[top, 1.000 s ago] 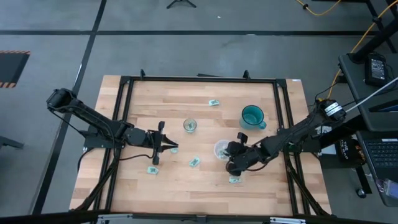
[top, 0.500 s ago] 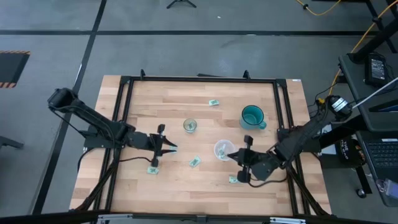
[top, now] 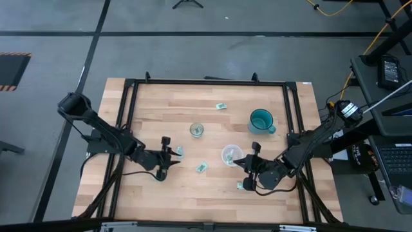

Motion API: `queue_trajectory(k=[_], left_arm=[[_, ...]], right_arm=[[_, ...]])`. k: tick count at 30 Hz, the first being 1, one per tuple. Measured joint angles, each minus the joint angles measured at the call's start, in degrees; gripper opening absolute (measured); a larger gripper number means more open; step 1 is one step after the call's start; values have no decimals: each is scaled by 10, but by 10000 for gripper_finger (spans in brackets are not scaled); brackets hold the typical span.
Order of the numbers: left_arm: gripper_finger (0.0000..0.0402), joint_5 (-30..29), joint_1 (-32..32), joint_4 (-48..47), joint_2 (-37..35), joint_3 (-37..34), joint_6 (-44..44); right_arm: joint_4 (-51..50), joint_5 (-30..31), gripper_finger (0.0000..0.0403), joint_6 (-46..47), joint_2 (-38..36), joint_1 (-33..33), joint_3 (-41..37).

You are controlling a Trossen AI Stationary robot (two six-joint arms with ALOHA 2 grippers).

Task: Pick and place Stevia / Truvia into bins
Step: Put the stevia packet into the transparent glass container

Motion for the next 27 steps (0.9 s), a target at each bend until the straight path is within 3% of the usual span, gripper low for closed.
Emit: queue_trajectory(k=[9,17,27], left_arm=[[185,-18,1,-45,27,4,-63],[183,36,32,-257,70,106,-92],[182,93,65,-275,144,146,-58]], right_arm=[[-3,0,13,-2,0,0,0],[-7,0,13,-18,0,-5,0],[-33,0,13,-17,0,-5,0]])
